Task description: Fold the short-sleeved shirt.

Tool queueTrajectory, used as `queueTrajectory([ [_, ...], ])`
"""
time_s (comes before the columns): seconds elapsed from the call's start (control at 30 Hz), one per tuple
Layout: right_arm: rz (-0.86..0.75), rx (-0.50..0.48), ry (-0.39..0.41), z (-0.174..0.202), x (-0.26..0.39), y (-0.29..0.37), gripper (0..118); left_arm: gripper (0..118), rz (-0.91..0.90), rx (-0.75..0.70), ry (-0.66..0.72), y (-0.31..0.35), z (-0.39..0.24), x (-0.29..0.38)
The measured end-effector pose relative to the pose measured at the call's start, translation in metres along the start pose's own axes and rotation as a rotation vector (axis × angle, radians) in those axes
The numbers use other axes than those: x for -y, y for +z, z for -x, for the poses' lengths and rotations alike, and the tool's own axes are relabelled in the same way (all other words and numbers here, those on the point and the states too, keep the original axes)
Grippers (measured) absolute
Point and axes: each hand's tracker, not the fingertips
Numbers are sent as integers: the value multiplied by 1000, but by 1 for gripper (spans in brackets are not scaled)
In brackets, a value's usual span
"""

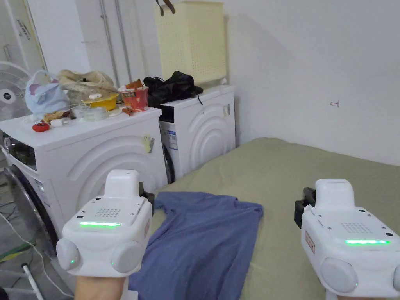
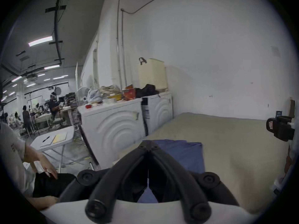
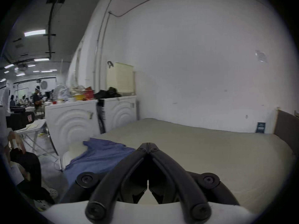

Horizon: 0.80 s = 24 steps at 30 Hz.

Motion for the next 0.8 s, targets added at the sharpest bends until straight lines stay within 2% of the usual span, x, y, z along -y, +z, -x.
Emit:
queueTrajectory([
  [0.3,32,-56,31,26,3,-15,0,0,53,-21,64,-8,22,10],
  [0.53,56,-63,45,30,9,-26,0,0,101,34,72,-31,15,14],
  [0.67,95,-52,47,28,23,-38,0,0,188,95,70,-72,-2,27],
  [0.8,152,-46,38,25,48,-55,0,0,330,187,58,-146,-37,52],
])
